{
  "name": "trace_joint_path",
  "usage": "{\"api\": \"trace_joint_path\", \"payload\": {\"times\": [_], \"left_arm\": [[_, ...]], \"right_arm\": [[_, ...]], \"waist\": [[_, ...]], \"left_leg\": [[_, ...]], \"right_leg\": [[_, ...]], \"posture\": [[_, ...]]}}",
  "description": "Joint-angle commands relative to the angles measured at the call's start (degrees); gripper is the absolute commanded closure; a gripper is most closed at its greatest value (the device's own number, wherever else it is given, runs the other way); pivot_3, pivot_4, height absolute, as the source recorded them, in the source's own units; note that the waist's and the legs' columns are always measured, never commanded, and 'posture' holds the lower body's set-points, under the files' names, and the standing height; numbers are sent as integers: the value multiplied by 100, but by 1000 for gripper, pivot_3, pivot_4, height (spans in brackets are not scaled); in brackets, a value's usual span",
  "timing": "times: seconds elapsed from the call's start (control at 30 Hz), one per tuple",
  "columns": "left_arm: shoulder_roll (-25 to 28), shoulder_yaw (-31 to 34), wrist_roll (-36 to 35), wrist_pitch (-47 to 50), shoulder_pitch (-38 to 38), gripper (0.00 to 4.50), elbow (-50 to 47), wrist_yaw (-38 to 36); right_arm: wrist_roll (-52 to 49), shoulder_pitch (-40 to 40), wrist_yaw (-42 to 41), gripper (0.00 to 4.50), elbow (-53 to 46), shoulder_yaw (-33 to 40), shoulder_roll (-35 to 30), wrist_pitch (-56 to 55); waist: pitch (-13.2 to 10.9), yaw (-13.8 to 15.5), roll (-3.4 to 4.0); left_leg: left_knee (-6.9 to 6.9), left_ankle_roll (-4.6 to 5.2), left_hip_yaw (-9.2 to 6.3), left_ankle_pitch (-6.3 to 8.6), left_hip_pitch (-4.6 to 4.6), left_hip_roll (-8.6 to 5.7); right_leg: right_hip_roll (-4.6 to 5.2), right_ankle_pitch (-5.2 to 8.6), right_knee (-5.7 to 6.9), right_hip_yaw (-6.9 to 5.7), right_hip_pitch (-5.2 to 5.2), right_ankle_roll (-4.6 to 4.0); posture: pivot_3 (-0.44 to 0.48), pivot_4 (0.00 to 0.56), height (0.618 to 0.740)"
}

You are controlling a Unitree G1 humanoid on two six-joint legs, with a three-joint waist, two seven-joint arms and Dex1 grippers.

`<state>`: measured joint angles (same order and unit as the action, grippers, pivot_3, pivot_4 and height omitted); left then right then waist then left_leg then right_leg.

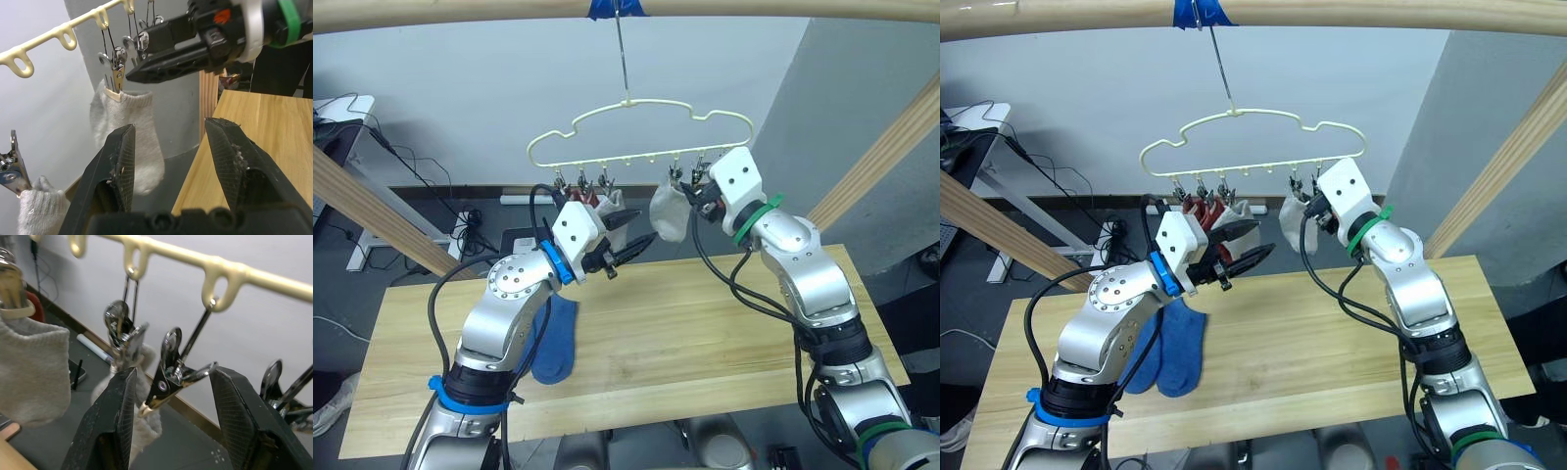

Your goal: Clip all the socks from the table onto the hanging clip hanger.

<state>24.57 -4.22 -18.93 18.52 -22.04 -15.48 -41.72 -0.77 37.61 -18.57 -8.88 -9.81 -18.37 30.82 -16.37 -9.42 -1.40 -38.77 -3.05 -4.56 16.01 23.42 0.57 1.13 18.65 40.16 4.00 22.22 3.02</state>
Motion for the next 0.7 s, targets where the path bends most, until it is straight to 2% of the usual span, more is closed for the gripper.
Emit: {"api": "trace_joint_path", "payload": {"times": [0.03, 0.37, 0.53, 0.7], "left_arm": [[-5, 23, 15, -113, -12, 2005, -114, 21], [-23, 36, 38, -117, -71, 2005, -69, 64], [-21, 26, 33, -141, -76, 2005, -43, 68], [-27, 12, 28, -144, -82, 2005, -27, 72]], "right_arm": [[-78, 175, 225, 2106, -190, 295, 245, 286], [-168, 198, 1053, 2106, -976, 685, 1188, 1789], [-181, 200, 1469, 2106, -1349, 735, 1760, 2306], [-30, 172, 1849, 2106, -1479, 745, 2054, 2547]], "waist": [[0, 0, 0], [1, -3, 1], [1, -14, 1], [1, -15, 1]], "left_leg": [[0, 0, -1, 0, 0, 0], [-4, 0, 0, -1, -1, 0], [-5, 0, 0, -3, -2, 0], [-6, 1, -1, -4, -5, -3]], "right_leg": [[0, 0, 2, -1, 0, 0], [0, 0, 21, 1, 7, 0], [0, 0, 35, 2, 11, 0], [0, 0, 44, 3, 11, 0]], "posture": [[-201, 234, 740], [-202, 234, 740], [-212, 231, 740], [-212, 231, 740]]}}
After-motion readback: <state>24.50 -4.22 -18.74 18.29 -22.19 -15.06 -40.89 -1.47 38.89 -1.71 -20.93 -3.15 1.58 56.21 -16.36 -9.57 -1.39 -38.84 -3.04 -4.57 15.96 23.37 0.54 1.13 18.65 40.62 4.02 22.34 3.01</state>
